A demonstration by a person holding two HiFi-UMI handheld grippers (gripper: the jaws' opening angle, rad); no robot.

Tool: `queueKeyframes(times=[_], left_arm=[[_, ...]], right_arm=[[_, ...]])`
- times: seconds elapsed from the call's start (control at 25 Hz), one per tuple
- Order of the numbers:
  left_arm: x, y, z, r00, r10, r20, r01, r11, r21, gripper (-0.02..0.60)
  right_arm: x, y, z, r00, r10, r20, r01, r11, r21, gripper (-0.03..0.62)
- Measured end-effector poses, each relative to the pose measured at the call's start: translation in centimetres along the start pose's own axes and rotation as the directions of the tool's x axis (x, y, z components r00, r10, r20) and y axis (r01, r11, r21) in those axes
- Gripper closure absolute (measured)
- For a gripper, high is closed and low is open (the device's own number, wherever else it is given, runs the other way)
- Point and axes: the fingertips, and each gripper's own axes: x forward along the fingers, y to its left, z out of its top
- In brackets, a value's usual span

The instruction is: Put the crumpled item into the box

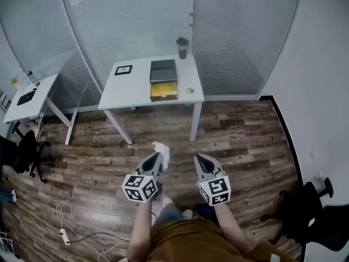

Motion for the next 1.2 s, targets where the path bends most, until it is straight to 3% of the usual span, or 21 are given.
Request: queueKeyframes(times=[0.36, 0.48, 0.68, 0.88, 1.2], left_arm=[[0.6, 0.5, 0.2, 1.0, 0.005, 0.006, -0.005, 1.0, -0.005, 0.554], [1.6, 0.9, 0.7, 1.0, -0.017, 0.023, 0.017, 1.0, -0.023, 0.554], [3.9, 2.7, 0.7, 1.0, 0.004, 0.015, -0.004, 0.999, -0.032, 0.554], [8.5, 5.7, 1.0, 1.0, 0.002, -0.009, -0.002, 1.0, -0.008, 0.554], [19.1, 13.8, 5.1, 0.999, -0.026, -0.038, 0.024, 0.999, -0.046, 0.554]], right_arm=[[0.2, -1.4, -0.3, 1.0, -0.022, 0.0, 0.022, 0.999, 0.027, 0.582], [1.2, -2.2, -0.5, 1.0, -0.028, -0.005, 0.028, 0.999, 0.024, 0.582], [3.8, -3.3, -0.8, 1.0, -0.014, -0.015, 0.014, 1.0, 0.014, 0.582], [8.7, -5.6, -1.6, 0.999, -0.011, -0.045, 0.012, 1.0, 0.021, 0.582], [20.8, -11.3, -0.8, 0.995, -0.04, -0.093, 0.043, 0.999, 0.03, 0.582]])
